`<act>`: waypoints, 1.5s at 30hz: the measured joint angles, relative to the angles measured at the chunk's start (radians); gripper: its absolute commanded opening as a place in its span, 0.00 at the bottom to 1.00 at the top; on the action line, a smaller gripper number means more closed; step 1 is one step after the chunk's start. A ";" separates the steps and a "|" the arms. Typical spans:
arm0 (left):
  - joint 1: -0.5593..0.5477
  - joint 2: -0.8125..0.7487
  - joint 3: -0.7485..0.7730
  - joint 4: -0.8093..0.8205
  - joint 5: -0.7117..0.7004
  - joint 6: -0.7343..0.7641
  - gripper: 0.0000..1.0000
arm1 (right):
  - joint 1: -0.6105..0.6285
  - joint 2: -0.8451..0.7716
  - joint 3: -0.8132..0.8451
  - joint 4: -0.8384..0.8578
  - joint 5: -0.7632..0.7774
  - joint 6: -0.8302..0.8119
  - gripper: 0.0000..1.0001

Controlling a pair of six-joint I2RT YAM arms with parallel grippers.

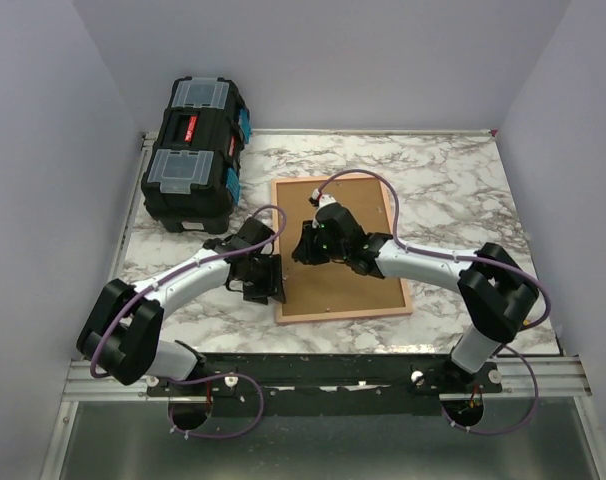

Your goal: Take the photo out of the frame

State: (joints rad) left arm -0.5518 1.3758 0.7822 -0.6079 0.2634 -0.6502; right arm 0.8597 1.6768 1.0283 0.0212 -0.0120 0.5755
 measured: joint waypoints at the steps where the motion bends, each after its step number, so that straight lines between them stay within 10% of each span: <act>1: -0.003 0.000 -0.008 0.010 0.000 -0.008 0.45 | 0.001 0.005 0.004 0.003 0.000 0.000 0.01; 45: -0.026 0.021 -0.092 0.146 -0.016 -0.122 0.05 | 0.091 0.070 0.050 -0.024 0.111 -0.033 0.01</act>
State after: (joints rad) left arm -0.5777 1.3968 0.6899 -0.4622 0.2478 -0.7723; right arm 0.9504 1.7466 1.0782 -0.0029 0.0986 0.5423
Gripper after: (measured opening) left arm 0.215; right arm 0.228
